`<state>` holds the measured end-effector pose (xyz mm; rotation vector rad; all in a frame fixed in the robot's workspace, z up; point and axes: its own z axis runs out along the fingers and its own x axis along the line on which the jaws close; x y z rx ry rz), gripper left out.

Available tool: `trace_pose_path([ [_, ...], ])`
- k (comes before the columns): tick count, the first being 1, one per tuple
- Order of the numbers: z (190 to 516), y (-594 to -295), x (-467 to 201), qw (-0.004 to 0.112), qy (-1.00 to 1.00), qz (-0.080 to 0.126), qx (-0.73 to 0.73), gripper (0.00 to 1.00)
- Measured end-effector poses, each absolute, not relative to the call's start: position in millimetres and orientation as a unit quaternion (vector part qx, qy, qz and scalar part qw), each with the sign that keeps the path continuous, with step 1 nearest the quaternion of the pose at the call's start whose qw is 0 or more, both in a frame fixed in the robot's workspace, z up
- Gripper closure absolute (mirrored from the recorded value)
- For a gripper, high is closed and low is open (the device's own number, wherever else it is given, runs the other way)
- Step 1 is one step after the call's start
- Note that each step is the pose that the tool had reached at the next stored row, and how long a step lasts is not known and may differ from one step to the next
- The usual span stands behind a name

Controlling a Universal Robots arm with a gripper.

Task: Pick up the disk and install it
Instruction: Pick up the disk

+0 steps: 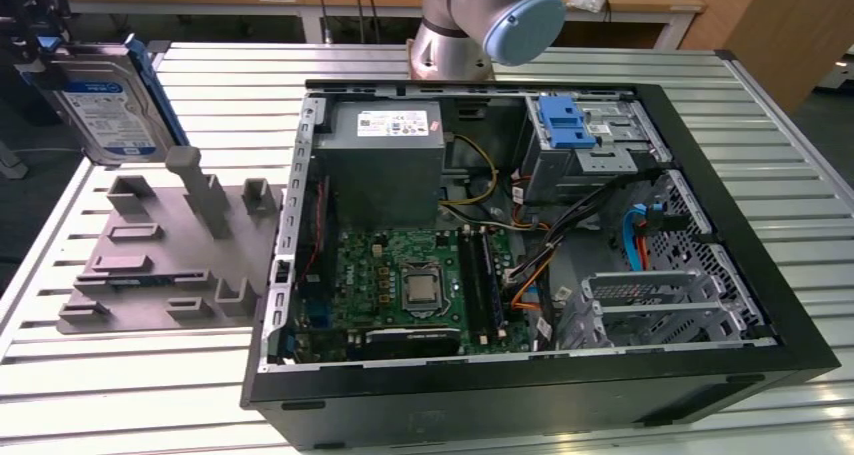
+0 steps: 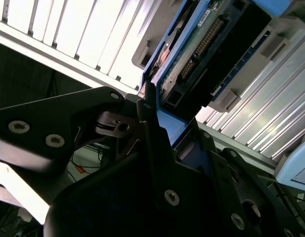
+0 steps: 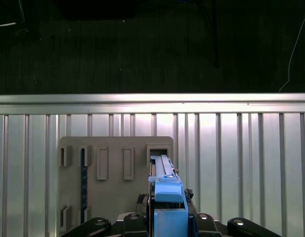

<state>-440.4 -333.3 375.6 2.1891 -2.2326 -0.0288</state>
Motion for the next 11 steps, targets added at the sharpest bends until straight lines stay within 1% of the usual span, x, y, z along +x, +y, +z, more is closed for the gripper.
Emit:
trace_pose_path([
  [11,378.4,-333.3,-440.5,0.007,-0.714,-0.009,0.7,0.64],
])
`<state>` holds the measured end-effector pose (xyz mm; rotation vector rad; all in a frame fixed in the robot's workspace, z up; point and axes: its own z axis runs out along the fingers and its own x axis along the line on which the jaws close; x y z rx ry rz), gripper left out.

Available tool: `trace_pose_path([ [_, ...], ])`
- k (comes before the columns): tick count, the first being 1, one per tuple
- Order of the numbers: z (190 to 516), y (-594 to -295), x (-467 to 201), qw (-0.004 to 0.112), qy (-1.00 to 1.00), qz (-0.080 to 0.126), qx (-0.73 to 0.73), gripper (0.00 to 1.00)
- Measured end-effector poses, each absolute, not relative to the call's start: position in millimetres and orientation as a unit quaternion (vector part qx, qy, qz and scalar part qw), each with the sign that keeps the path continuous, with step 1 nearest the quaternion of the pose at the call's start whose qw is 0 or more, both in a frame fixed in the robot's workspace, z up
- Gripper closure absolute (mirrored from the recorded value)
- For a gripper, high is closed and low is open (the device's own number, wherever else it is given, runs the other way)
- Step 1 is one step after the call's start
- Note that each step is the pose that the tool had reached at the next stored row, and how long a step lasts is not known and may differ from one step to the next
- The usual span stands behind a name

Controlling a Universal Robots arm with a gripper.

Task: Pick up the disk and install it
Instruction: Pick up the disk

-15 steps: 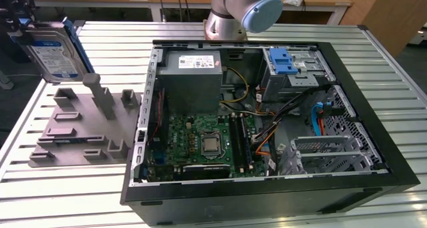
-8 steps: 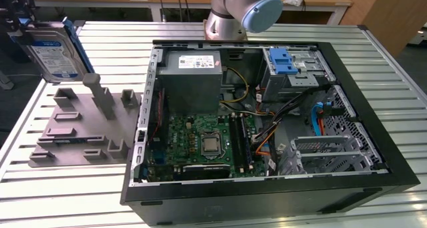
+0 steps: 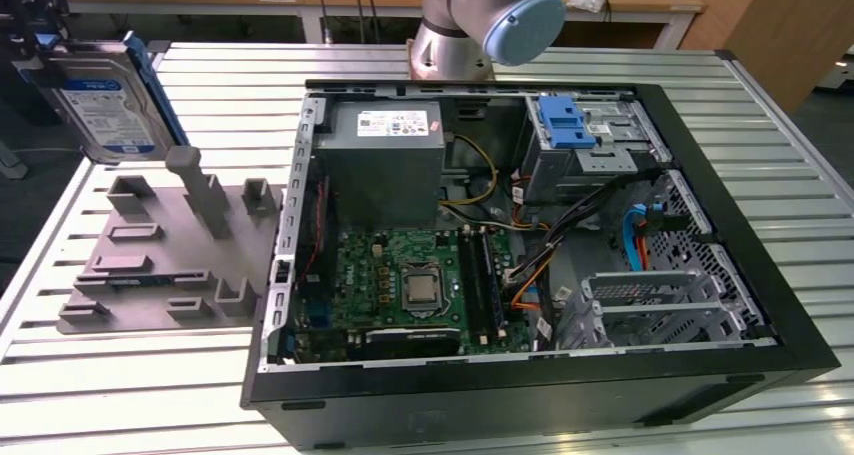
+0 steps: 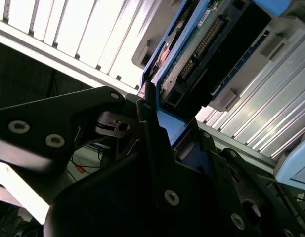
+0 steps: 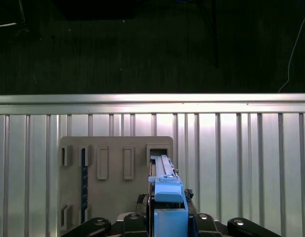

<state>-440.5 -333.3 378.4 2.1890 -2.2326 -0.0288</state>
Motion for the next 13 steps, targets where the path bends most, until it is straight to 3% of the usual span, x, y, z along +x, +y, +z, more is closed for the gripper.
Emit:
trace_pose_path([
  [13,381.0,-333.3,-440.5,0.007,-0.714,-0.009,0.7,0.64],
])
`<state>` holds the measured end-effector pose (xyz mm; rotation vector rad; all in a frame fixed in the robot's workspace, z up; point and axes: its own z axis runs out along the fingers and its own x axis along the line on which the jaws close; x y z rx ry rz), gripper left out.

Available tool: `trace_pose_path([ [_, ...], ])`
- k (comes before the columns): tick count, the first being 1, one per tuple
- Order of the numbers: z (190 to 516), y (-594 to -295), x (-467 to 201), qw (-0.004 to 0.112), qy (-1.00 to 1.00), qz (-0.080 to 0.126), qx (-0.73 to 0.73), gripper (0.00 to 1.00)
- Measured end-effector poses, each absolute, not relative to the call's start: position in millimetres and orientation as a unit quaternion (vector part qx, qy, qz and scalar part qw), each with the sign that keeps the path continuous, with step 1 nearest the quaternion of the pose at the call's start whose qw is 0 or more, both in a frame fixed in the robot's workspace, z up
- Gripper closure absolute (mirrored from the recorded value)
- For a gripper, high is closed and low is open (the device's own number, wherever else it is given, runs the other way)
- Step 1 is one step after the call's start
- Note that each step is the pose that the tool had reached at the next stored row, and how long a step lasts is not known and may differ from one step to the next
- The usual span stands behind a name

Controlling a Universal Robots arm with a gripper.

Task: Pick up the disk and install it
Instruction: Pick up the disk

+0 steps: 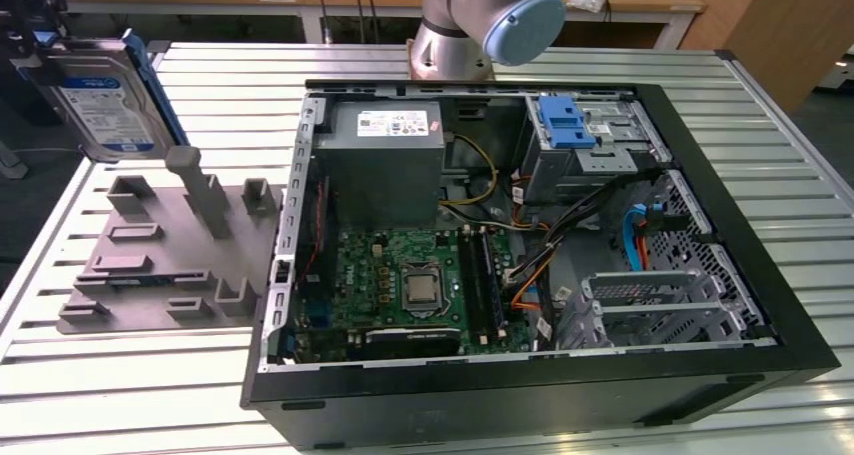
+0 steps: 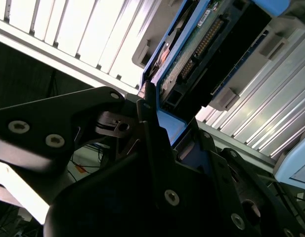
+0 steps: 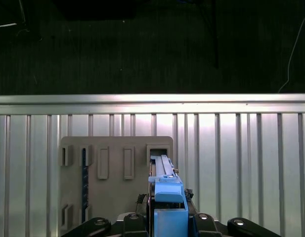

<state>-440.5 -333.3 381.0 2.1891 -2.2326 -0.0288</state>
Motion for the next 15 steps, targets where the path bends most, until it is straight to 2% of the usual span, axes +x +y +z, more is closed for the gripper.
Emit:
trace_pose_path([
  [15,387.8,-333.3,-440.5,0.007,-0.714,-0.009,0.7,0.64],
])
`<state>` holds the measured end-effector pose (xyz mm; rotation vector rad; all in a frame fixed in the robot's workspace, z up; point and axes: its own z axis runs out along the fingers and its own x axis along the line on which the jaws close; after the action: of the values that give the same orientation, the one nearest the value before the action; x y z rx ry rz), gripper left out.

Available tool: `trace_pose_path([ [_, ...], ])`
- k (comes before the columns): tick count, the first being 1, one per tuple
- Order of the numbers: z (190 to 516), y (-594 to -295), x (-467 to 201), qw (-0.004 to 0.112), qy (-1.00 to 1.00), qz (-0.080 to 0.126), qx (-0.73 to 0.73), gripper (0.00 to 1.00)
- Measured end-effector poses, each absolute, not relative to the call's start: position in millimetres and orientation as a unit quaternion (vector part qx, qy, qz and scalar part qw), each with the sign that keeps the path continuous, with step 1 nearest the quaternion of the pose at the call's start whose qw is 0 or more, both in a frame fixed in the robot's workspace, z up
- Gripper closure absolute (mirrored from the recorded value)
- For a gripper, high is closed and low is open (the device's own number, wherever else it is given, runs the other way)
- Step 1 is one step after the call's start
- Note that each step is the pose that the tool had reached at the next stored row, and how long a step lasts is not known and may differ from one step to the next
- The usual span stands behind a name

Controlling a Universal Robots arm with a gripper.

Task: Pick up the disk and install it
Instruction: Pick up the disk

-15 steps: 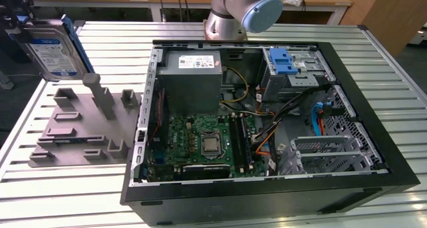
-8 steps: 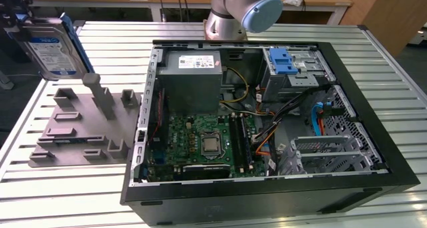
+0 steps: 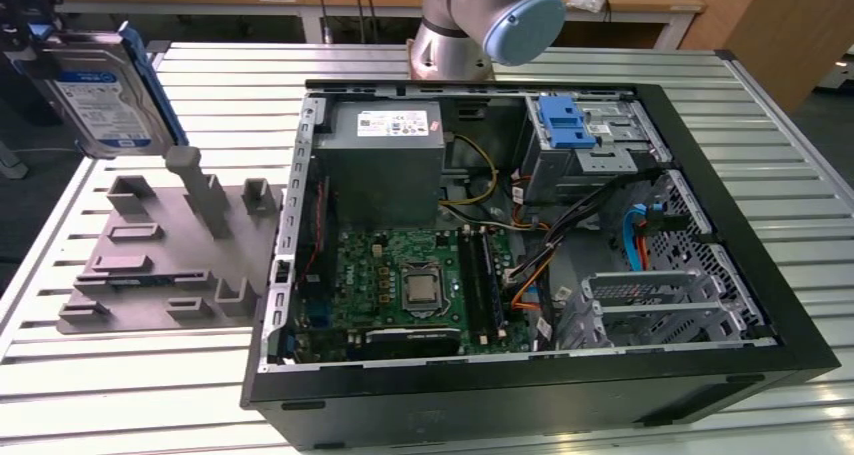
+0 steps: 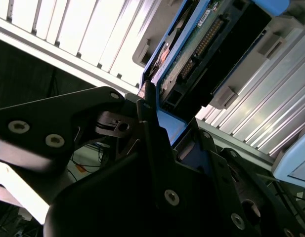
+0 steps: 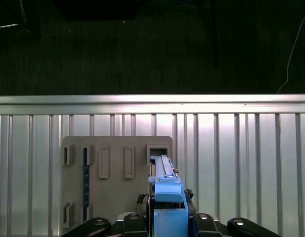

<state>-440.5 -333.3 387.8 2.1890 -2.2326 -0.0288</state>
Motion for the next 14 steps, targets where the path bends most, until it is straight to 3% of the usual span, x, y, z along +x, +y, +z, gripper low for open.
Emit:
trace_pose_path([
  [14,392.5,-333.3,-440.5,0.007,-0.714,-0.009,0.7,0.64],
])
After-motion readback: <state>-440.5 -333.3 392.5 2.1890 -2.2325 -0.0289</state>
